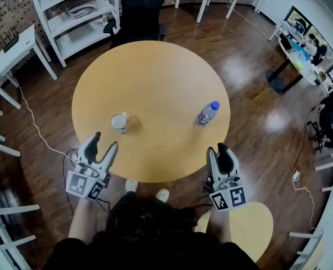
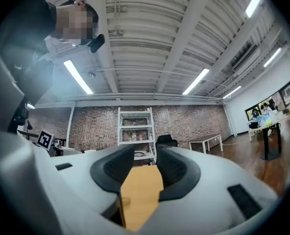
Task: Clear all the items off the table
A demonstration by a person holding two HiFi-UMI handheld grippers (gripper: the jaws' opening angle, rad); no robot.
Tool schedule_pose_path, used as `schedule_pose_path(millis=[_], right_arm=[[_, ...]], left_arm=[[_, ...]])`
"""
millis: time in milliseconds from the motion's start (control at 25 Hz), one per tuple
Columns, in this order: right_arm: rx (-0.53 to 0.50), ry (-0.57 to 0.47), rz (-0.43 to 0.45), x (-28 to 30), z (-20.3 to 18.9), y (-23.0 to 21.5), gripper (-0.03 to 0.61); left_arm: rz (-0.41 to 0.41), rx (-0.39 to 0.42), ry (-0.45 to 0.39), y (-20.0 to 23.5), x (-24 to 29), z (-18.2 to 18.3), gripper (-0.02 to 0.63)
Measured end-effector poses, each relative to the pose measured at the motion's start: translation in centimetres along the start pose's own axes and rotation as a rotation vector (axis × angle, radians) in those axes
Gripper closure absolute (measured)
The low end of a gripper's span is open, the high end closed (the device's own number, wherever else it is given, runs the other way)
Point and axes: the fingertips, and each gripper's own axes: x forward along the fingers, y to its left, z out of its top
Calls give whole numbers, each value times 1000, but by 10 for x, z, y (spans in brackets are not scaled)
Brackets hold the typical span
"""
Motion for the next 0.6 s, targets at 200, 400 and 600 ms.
schedule_pose_path(millis=[200,400,600], right_arm=[[16,69,27,36,-26,20,428],[47,166,72,61,-69,34,428],[73,286,117,65,-123,41,428]], left_arm=[[127,-5,41,36,4,-31,229],[108,-38,175,52,29,-88,109],[161,-49,218,74,49,-137,109]])
